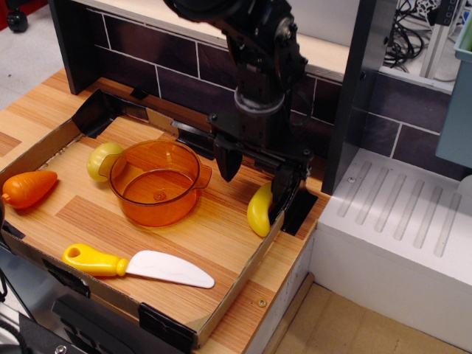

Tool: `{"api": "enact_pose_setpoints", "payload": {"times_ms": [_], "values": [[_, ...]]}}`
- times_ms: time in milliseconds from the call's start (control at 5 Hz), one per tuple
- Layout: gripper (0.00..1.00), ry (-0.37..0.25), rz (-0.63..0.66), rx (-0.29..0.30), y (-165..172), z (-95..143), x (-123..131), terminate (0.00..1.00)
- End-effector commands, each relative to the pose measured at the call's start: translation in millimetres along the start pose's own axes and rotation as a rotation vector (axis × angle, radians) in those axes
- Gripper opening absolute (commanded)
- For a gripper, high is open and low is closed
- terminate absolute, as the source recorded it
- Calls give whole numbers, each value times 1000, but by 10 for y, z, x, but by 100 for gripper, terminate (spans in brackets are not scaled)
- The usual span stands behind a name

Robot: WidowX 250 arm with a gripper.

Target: Put banana in pot

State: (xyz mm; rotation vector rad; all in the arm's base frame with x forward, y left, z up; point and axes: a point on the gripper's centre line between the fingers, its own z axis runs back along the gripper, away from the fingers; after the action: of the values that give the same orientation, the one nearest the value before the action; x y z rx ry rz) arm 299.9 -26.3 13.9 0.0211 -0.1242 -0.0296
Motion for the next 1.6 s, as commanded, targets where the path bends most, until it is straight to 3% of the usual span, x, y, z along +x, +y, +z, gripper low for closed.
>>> {"api": "enact_pose_setpoints", "payload": {"times_ms": [0, 200, 400, 600, 800, 1400], "values": [[100, 1, -13, -35, -39, -49, 64, 0], [100, 49, 7, -77, -31, -126, 58, 0], [0, 78, -6, -107, -31, -90, 45, 0], [0, 131, -10, -150, -28, 6, 48, 0], [0, 133, 6, -150, -59, 118, 43, 0], [0, 77, 111, -169, 27, 683, 43, 0]]}}
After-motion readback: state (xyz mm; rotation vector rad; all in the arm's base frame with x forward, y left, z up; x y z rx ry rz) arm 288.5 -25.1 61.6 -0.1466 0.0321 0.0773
